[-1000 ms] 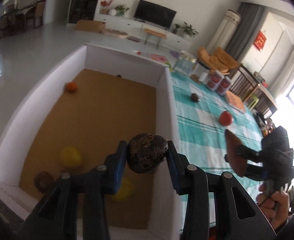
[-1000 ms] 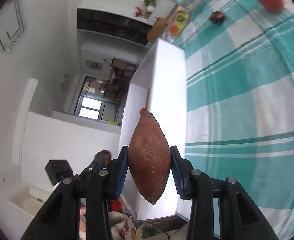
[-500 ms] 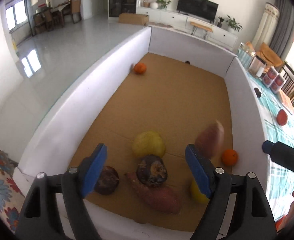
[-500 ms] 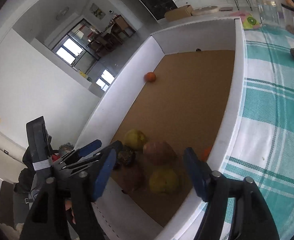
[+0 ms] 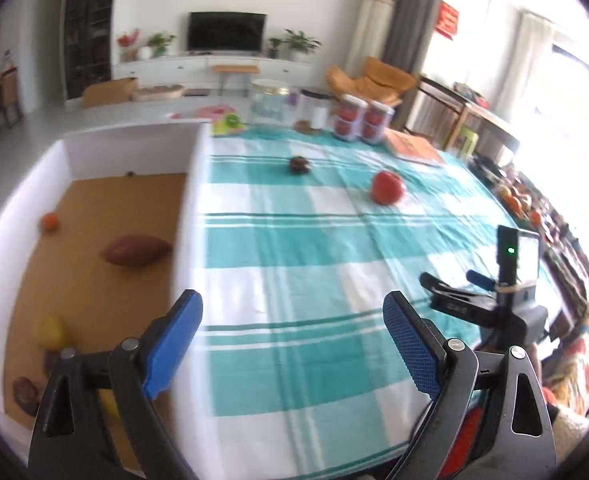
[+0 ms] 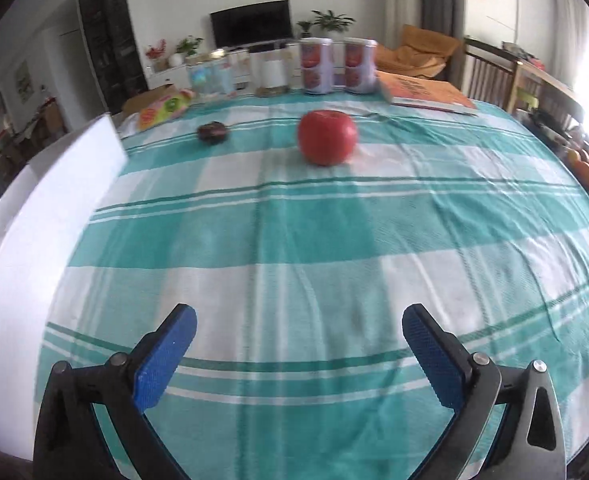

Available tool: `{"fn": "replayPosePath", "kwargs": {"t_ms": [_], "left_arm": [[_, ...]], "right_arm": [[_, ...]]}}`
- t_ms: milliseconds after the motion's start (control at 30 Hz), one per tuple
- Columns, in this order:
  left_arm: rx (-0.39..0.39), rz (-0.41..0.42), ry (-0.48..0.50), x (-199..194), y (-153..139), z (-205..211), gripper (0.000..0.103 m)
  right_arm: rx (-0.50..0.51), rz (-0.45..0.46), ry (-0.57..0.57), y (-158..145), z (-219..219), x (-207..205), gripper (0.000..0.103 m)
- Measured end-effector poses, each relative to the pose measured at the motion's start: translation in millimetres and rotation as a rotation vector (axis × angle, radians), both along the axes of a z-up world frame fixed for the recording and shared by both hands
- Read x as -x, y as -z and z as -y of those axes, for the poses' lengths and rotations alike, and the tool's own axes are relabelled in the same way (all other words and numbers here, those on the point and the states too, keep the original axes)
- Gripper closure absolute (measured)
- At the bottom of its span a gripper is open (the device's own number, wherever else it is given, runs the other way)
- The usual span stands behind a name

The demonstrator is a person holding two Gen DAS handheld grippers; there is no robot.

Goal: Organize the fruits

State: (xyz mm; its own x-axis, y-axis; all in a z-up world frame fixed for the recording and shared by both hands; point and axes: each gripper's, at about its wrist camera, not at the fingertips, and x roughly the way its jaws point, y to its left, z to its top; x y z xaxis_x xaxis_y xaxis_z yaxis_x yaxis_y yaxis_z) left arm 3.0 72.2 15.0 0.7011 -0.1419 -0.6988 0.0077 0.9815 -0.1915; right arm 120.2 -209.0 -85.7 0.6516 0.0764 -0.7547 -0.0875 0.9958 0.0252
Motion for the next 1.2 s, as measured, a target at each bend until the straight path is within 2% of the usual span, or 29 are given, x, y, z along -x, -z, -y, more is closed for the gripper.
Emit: {"fn": "replayPosePath", "kwargs": {"t_ms": [67,133,167,233,300,500,700,867,1000,1133,1200], "left_arm": [[0.017,-0.027,0.094,-13,9,36,0.010],[0.000,-0.030,0.144,-29,22,65,0.010],[-0.023,-0.026,0.149,-37,30,76,0.010],[-0.077,-0.016,0.136,-54,47,93,0.010],[-0.127,-0.020,0.106,-67,63,101,0.010],[-0.172,-0.070,0.025,-109,101,87,0.010],[-0.212,-0.123,-0.035,-126,126,76,0.010],[-0.187,-0.124,-0.047,-125,128,73,0.009],[-0.183,-0.142,-0.040,-128,129,73,0.003],[-0.179,-0.161,-0.035,-132,128,73,0.002],[-0.136,-0.159,-0.059,-141,123,68,0.003]], "right_arm": [[0.012,0.028,0.082,7,31,2,0.001],[-0.081,0.017,0.162,10,57,0,0.001],[-0.112,0.033,0.179,8,64,0,0.001],[-0.096,0.059,0.216,5,70,2,0.001],[-0.113,0.043,0.222,10,67,3,0.001],[-0.115,-0.010,0.237,25,65,-5,0.001],[-0.132,-0.034,0.244,30,68,-7,0.001],[-0.110,-0.041,0.239,31,64,-8,0.000],[-0.107,-0.044,0.238,31,63,-8,0.000],[-0.090,-0.050,0.236,31,61,-9,0.000],[-0.085,-0.052,0.231,31,60,-9,0.000]]}}
